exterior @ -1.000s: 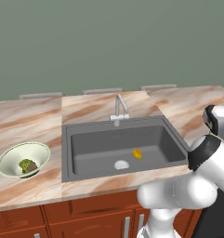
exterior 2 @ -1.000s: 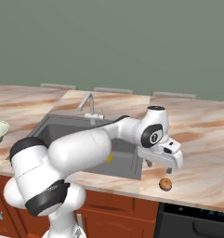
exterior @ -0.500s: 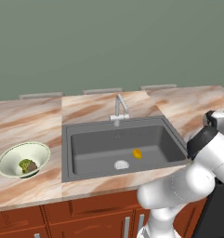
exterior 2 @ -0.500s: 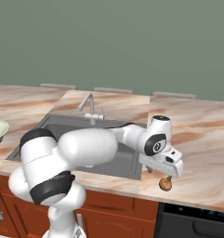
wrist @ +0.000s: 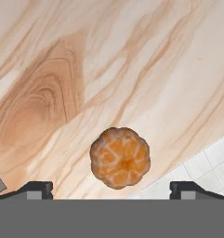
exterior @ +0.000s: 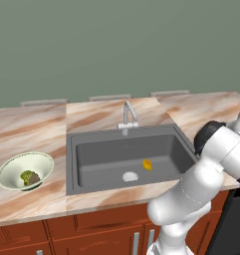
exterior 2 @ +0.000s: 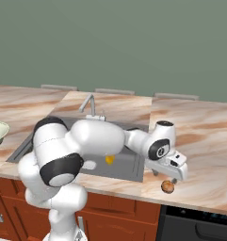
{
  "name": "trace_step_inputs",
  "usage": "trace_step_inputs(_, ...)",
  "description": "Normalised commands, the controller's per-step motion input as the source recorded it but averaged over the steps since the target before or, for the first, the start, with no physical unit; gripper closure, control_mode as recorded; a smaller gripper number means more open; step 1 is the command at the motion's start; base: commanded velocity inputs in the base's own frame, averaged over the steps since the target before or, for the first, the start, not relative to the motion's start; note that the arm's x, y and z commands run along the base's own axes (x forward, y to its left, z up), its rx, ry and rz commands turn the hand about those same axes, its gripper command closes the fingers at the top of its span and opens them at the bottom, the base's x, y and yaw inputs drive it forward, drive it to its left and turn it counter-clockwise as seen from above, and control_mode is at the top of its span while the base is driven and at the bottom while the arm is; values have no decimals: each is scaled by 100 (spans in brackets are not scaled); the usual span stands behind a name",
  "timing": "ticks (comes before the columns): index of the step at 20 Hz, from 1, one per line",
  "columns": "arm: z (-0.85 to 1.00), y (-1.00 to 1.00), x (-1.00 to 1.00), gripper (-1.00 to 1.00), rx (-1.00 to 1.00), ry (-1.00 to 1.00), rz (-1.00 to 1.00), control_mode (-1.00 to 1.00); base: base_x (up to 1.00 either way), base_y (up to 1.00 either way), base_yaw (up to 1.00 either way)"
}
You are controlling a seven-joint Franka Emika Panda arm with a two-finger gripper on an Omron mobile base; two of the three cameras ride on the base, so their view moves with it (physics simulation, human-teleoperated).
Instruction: There is a mixed pile of frozen fruits and vegetables on the counter. Locate all the frozen vegetables and place the items in a bowl on the counter. Take all the frozen fruits and defrost them in a running sink.
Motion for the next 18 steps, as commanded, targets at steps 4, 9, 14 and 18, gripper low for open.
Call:
trace_step_inputs(4, -30, -33, 1, -100, 0, 0, -4, -100, 0, 0, 0)
trace_step_inputs(9, -27, -7, -8, -100, 3, 0, -3, -100, 0, 0, 0)
trace_step_inputs(14, -27, 8, 0, -100, 4, 1, -4, -100, 0, 0, 0)
trace_step_inputs(18, -26, 2, 0, 100, 2, 0, -6, -100, 0, 0, 0)
